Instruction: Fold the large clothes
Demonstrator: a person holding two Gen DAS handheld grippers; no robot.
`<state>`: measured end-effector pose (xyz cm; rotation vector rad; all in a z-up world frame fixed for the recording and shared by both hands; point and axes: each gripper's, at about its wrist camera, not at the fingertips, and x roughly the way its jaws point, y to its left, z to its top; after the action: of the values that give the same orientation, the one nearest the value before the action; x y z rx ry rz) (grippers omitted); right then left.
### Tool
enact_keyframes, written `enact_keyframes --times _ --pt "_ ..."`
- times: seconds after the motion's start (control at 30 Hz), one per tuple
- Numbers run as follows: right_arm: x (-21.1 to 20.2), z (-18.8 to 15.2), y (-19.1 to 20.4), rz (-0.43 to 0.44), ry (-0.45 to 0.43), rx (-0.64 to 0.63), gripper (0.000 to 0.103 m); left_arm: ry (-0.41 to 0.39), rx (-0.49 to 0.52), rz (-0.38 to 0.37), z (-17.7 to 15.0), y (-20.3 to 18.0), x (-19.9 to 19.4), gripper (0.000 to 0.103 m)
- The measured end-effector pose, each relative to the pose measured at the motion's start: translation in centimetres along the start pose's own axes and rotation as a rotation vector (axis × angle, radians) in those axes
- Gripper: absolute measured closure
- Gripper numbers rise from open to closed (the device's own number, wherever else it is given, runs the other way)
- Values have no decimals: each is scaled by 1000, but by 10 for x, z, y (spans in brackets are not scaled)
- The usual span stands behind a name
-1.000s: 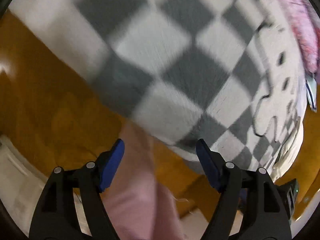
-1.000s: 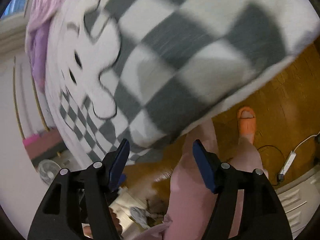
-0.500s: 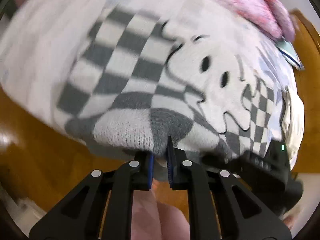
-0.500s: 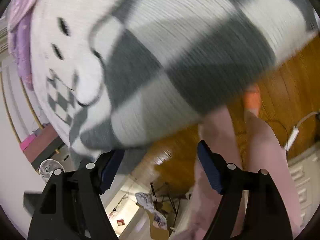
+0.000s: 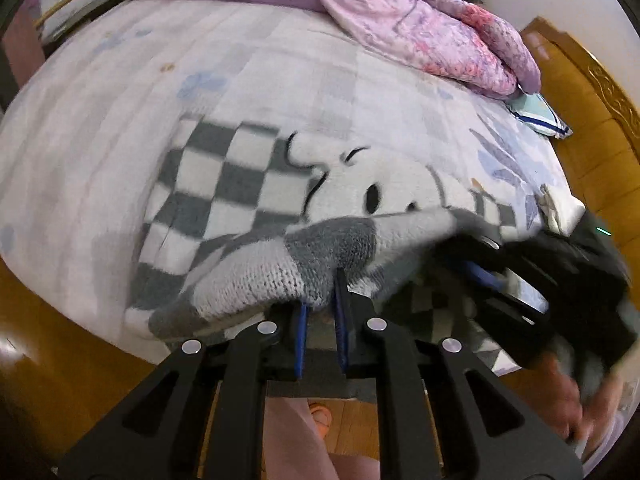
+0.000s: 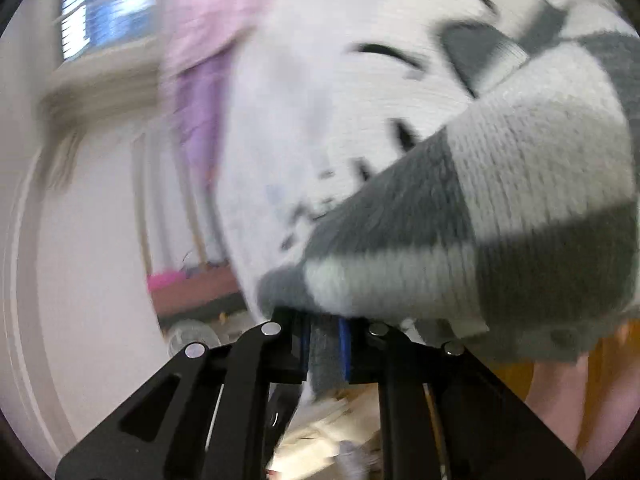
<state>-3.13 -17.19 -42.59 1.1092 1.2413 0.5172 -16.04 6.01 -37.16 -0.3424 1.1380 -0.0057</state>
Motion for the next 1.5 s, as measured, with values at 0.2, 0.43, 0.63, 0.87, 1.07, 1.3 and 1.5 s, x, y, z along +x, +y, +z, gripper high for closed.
enact_keyframes --times 0.2,0.43,0.63,0.87,1.07,1.3,1.5 --pt "-26 -73 -158 -407 199 338 89 329 -3 78 -85 40 87 87" --pt "-111 -39 -92 -562 92 48 89 277 10 66 -71 38 22 65" --pt "-74 37 -73 -836 91 -229 95 263 -37 195 -33 52 75 78" --pt "-85 51 -134 -1038 128 -99 103 350 -141 251 -41 72 106 81" --pt "-91 55 -117 -993 168 -98 94 380 -113 281 -32 67 113 81" --pt "-80 63 -122 -1043 211 -132 64 403 -108 291 -20 59 129 80" --pt "-66 48 -133 -1170 240 -212 79 433 -102 291 -11 56 139 80"
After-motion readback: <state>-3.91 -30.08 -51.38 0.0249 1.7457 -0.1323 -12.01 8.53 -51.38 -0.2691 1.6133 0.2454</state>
